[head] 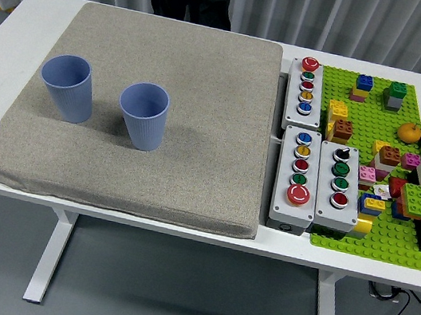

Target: Pick cup pour cup place

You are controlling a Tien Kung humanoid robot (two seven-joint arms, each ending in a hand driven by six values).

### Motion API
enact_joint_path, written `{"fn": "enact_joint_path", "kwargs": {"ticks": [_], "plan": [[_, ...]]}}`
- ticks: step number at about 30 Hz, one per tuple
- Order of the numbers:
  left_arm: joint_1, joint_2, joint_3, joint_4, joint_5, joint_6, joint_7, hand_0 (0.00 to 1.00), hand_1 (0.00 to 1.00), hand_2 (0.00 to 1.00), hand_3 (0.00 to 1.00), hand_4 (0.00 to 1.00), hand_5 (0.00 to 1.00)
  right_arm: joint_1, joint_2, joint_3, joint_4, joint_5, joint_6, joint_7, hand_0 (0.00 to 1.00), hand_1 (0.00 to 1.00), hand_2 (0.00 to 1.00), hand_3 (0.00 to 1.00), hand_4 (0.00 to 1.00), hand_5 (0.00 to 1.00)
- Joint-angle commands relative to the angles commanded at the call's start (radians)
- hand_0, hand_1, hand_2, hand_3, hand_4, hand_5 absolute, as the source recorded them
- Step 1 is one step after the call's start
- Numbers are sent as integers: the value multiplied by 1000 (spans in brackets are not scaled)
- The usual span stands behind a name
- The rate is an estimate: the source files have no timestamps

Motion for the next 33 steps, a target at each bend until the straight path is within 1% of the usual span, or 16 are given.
{"fn": "enact_joint_path", "kwargs": {"ticks": [1, 2, 3, 5, 9, 11, 21, 33], "plan": [[-3, 0, -3, 15, -46, -18, 4, 799, 815, 961, 998, 947, 998, -1, 0, -1, 0, 1, 0, 0, 748, 716, 732, 635, 193, 411], [-6, 0, -7, 35, -85, -43, 9, 799, 815, 961, 998, 947, 998, -1, 0, -2, 0, 3, 0, 1, 748, 716, 732, 635, 193, 411], [-9, 0, -13, 54, -124, -59, 12, 799, 815, 961, 998, 947, 998, -2, 0, -2, 0, 3, 0, 1, 748, 716, 732, 635, 193, 411], [-11, 1, -22, 68, -208, -68, 14, 799, 815, 961, 998, 947, 998, -2, 0, -2, 0, 3, 0, 1, 748, 716, 732, 635, 193, 411], [-9, 2, -32, 70, -350, -70, 14, 802, 817, 969, 998, 939, 998, -4, 0, -3, 0, 6, -1, 3, 748, 716, 733, 635, 193, 411], [-9, 0, -33, 69, -356, -69, 14, 802, 817, 969, 998, 939, 998, -3, -1, -2, 0, 4, -1, 3, 748, 716, 733, 635, 193, 411], [-15, -3, -46, 62, -310, -63, 14, 804, 819, 971, 998, 938, 998, 4, -3, -1, 0, 8, -1, 5, 748, 716, 733, 635, 193, 411], [-14, -5, -58, 63, -309, -66, 14, 800, 817, 968, 998, 937, 998, 6, -5, -5, 0, 14, -4, 10, 748, 716, 734, 636, 194, 410]]}}
